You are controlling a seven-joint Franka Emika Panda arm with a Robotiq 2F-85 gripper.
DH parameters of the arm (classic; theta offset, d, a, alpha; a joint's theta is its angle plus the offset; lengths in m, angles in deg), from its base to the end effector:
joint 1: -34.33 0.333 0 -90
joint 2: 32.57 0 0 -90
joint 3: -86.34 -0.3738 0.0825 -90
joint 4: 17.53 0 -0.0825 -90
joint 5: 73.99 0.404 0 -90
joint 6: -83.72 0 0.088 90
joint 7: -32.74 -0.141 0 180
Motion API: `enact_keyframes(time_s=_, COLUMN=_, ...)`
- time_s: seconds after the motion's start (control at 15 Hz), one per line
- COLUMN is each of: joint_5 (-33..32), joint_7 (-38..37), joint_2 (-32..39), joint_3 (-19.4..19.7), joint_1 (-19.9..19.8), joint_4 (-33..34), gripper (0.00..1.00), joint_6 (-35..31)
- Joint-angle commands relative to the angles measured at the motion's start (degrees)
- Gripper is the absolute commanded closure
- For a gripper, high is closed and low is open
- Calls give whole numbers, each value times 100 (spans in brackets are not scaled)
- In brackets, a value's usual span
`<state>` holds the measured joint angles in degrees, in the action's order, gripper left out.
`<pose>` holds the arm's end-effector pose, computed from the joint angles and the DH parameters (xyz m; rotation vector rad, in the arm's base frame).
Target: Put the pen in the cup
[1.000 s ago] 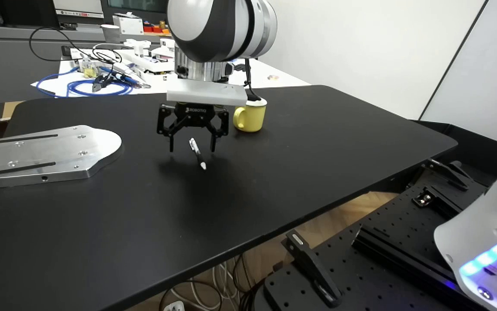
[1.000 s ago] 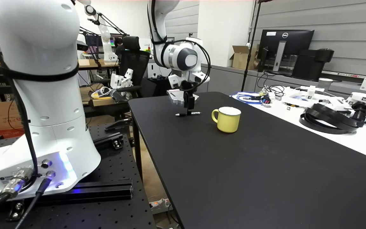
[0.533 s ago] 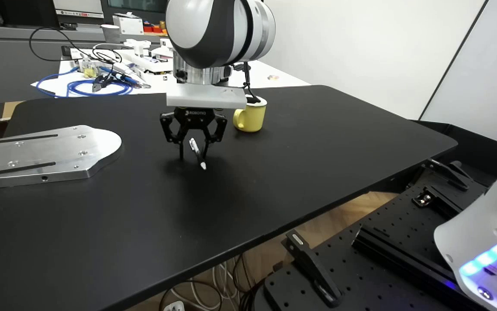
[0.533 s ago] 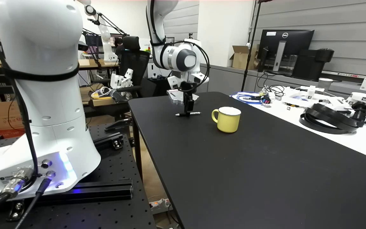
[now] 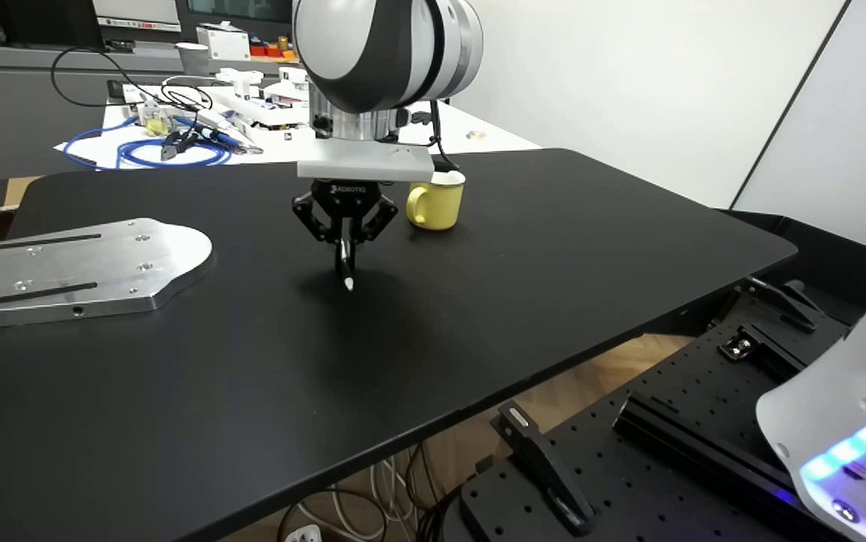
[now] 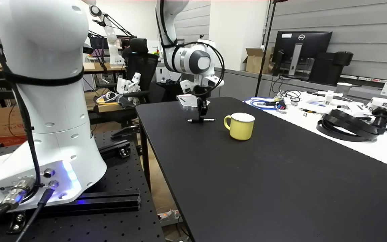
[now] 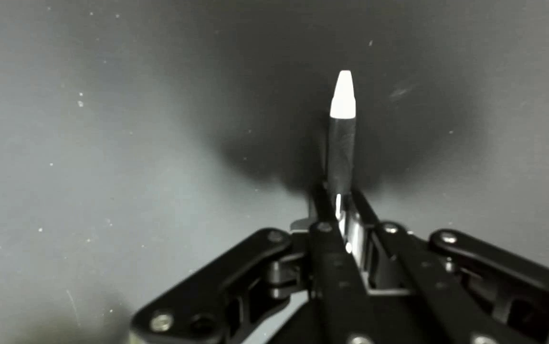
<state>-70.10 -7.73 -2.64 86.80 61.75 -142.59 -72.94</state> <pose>0.5317 0.2684 0.1462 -3.0714 0.4589 -0.0173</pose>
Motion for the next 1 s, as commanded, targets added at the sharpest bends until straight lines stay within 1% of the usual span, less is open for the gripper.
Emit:
enact_keyframes(time_s=0.0, joint_5=91, joint_7=-179, joint_2=-277, joint_3=30, joint_1=-290, joint_4=145, gripper=97, joint_6=489)
enact_keyframes(time_s=0.13, joint_5=356, joint_7=-56, joint_2=-417, joint_3=-84, joint_1=-647, joint_4=302, gripper=97, joint_6=773)
enact_keyframes(time_s=0.27, joint_5=801, joint_7=92, joint_2=-541, joint_3=-252, joint_1=-1084, joint_4=506, gripper=97, joint_6=1147)
enact_keyframes(time_s=0.47, joint_5=1776, joint_7=581, joint_2=-604, joint_3=-561, joint_1=-1790, joint_4=856, gripper=97, joint_6=1862)
enact_keyframes(time_s=0.67, joint_5=2657, joint_7=1022, joint_2=-542, joint_3=-652, joint_1=-2292, joint_4=1155, gripper=97, joint_6=2594)
enact_keyframes(time_s=0.93, joint_5=3616, joint_7=1375, joint_2=-503, joint_3=-548, joint_1=-2776, joint_4=1450, gripper=97, joint_6=3781)
